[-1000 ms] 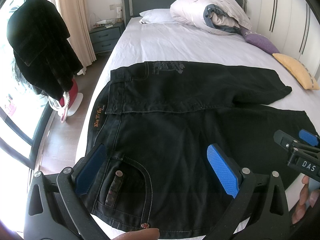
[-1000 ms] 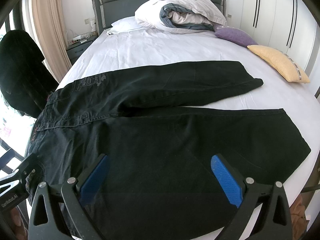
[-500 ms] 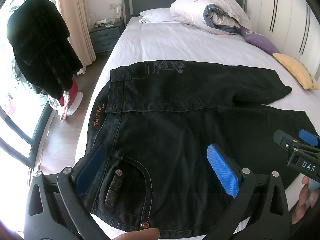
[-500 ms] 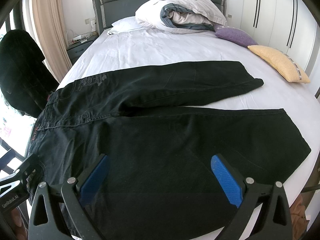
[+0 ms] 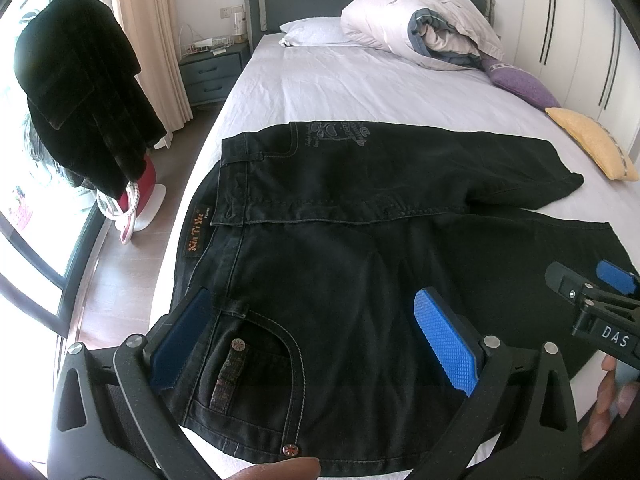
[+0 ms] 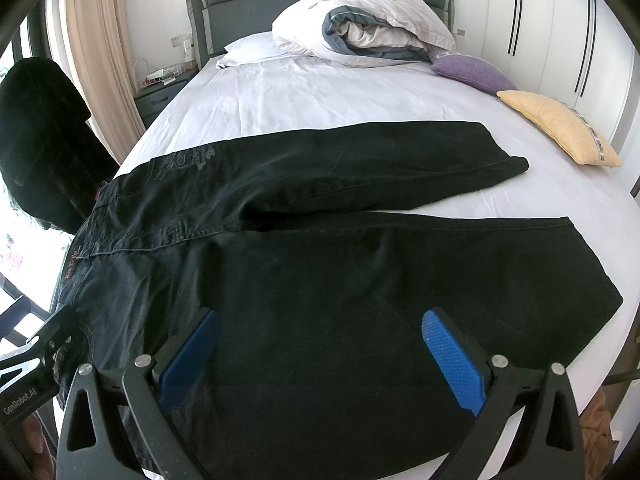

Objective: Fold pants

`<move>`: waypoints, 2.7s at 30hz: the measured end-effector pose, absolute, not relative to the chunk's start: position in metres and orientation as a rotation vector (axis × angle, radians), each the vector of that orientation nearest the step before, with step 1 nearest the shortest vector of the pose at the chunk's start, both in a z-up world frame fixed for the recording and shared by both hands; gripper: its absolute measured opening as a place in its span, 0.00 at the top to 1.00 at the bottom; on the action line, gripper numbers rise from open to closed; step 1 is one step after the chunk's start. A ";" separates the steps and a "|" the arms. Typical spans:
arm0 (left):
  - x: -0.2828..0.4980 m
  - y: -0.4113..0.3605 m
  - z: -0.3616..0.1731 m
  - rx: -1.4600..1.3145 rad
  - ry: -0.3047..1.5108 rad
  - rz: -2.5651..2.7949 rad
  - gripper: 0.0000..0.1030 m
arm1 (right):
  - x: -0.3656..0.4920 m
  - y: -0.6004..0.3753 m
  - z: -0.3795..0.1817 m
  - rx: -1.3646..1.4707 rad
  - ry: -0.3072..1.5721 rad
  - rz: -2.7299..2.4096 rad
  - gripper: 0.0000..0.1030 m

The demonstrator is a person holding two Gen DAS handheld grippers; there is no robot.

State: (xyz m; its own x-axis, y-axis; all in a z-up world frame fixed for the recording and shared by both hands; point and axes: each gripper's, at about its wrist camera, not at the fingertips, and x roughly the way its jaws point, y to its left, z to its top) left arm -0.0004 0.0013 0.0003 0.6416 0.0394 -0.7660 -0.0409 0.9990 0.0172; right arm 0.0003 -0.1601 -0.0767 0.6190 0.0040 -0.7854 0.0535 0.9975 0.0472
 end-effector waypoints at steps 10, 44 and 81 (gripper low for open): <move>-0.001 0.002 -0.001 -0.002 0.873 0.045 0.00 | 0.001 -0.160 -0.077 0.068 0.904 -0.028 0.00; 0.056 0.026 0.012 -0.024 0.844 -0.105 0.00 | 0.041 -0.159 -0.054 -0.041 0.882 0.299 0.00; 0.379 0.052 -0.094 0.393 1.312 -0.618 0.49 | 0.363 -0.080 -0.126 -0.650 1.102 0.876 0.39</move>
